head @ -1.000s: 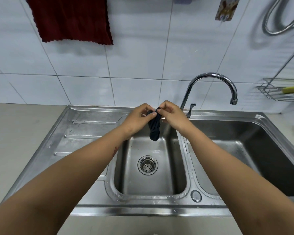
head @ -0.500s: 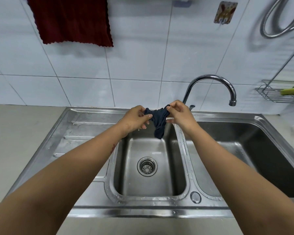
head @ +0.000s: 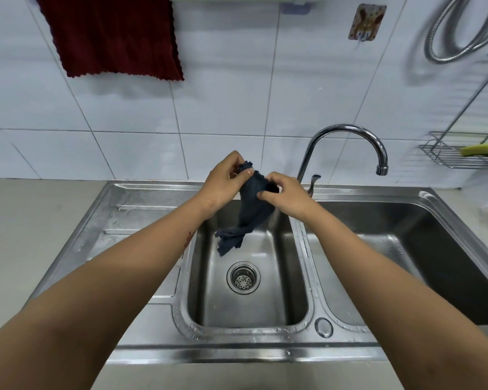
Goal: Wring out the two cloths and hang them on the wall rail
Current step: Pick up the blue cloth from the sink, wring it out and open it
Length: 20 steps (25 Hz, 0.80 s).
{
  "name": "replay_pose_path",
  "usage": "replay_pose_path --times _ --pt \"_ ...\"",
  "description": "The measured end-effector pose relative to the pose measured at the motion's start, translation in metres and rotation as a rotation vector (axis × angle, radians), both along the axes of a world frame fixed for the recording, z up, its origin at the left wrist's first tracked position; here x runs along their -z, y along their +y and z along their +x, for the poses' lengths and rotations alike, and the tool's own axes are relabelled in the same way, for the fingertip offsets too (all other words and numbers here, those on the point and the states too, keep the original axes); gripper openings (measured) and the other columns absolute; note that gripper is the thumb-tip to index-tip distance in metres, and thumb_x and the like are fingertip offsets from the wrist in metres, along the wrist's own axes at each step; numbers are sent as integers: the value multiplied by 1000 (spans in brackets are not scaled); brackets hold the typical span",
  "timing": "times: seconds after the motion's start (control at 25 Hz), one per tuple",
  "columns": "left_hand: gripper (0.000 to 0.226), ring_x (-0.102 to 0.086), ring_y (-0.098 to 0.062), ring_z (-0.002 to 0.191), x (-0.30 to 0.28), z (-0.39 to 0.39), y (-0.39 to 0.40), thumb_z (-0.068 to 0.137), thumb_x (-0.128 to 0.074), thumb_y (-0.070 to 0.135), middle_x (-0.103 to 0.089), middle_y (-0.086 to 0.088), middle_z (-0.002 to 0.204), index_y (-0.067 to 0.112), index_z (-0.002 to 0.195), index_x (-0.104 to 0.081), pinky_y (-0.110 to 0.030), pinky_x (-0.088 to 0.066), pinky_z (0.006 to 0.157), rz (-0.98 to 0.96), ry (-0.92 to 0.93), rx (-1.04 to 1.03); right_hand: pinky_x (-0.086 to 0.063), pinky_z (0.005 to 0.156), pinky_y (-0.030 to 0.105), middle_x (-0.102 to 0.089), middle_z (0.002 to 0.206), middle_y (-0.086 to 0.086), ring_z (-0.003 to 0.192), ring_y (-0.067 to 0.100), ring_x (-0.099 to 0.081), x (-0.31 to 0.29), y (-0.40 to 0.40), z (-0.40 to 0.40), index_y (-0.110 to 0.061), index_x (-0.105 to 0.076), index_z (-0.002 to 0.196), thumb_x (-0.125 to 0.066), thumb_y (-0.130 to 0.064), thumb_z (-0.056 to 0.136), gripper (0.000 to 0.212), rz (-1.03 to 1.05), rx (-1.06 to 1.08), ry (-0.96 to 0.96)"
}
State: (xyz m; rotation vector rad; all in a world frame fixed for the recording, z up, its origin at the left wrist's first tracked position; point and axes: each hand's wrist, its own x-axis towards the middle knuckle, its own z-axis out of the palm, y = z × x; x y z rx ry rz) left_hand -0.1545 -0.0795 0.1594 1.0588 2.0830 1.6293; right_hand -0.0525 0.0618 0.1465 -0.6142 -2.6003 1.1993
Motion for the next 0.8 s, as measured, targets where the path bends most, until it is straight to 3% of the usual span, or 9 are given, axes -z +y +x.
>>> replay_pose_path --times 0.08,0.2,0.32,0.48,0.56,0.68,0.8 --pt "20 -50 -16 76 -2 0 -1 93 -58 26 -54 -8 80 14 85 -44 -36 -46 73 -17 35 -43 -47 76 38 -59 86 0 85 24 -59 0 3 -1 -31 -49 70 -69 -38 74 21 29 -3 -30" --pt "26 -49 -15 77 -6 -6 -5 90 -63 30 -51 -2 83 15 96 -44 -34 -46 75 -73 26 -102 -44 70 35 -57 74 -3 75 19 -55 0 6 1 -24 -48 71 -71 -30 80 26 -43 -54 -58" --pt "35 -56 -11 87 -12 -13 -14 87 -67 33 -57 5 96 18 114 -51 -25 -47 80 -185 96 -53 -48 70 37 -66 79 9 74 22 -60 1 10 4 -20 -47 73 -69 -29 83 26 -109 28 24" --pt "22 -57 -16 80 -18 -23 -25 87 -67 34 -62 1 83 13 89 -66 -26 -42 70 -414 262 105 -46 65 34 -62 77 5 70 19 -58 -4 18 8 -20 -49 75 -70 -31 83 25 -112 102 72" --pt "18 -57 -19 86 -19 -28 -28 86 -68 30 -63 -2 88 13 88 -66 -25 -42 72 -481 360 94 -45 64 31 -59 77 1 68 15 -55 -7 22 11 -21 -50 76 -72 -32 81 25 -88 99 67" --pt "12 -58 -21 83 -20 -32 -31 87 -67 23 -59 -4 92 12 83 -63 -20 -47 67 -417 369 -1 -46 66 24 -60 79 -1 71 11 -56 -11 28 17 -15 -56 85 -70 -25 84 17 -67 58 15" --pt "23 -57 -21 69 -23 -33 -35 91 -62 22 -49 -8 88 5 78 -55 -29 -57 56 -382 333 -84 -46 68 24 -61 76 -2 72 13 -57 -12 33 21 -10 -59 88 -67 -15 87 9 -83 46 -6"
